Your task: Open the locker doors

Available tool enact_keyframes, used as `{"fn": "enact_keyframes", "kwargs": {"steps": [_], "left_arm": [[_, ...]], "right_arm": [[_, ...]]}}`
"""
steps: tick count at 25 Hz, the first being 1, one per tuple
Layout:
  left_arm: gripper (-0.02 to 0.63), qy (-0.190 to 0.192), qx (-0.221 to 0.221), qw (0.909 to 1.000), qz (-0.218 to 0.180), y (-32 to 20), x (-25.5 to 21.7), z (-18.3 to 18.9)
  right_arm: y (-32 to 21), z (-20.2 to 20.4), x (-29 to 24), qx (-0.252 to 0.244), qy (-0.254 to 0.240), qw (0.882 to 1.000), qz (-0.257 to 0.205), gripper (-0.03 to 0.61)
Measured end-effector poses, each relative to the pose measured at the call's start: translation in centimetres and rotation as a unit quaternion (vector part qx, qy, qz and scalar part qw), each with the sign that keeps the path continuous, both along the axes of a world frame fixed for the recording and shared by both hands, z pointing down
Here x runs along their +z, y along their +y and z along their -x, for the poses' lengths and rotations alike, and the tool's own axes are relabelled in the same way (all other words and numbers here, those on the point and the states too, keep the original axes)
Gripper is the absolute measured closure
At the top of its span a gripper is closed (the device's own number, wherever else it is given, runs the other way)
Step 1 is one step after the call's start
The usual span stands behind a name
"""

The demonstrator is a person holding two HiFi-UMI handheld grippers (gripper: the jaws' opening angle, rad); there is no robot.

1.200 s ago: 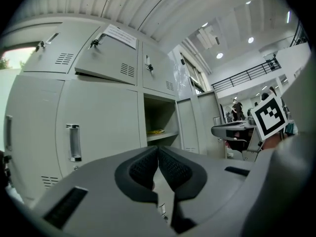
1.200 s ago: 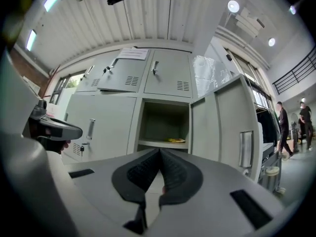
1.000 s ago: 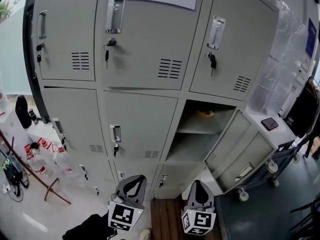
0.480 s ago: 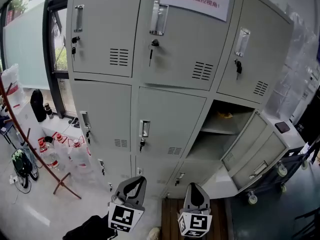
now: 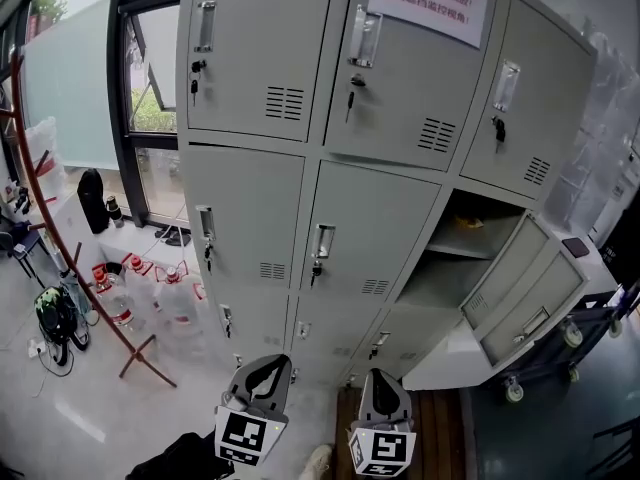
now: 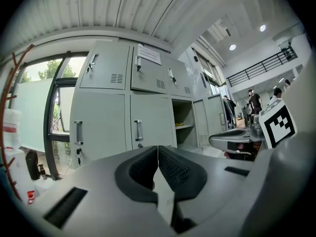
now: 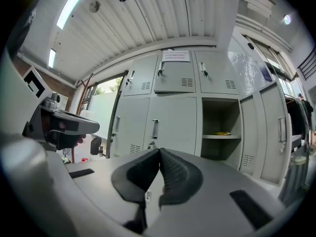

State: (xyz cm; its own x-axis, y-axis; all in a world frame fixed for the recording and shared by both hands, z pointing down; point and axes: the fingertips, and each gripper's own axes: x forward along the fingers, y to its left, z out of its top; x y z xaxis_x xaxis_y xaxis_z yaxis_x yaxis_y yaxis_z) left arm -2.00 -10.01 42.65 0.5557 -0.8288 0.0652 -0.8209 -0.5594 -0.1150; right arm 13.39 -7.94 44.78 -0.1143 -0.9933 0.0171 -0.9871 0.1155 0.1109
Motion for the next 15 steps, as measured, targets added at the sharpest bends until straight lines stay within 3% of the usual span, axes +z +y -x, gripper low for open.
{"fn": "enact_keyframes", "kwargs": {"steps": [15], "left_arm": [[0.591, 0.005, -0.017, 0.9998, -0.002, -1.1, -0.2, 2.3]], "right_arm": [[-1.6, 2.9, -0.4, -0.024, -0.001, 1.0, -0.005, 0.565]]}}
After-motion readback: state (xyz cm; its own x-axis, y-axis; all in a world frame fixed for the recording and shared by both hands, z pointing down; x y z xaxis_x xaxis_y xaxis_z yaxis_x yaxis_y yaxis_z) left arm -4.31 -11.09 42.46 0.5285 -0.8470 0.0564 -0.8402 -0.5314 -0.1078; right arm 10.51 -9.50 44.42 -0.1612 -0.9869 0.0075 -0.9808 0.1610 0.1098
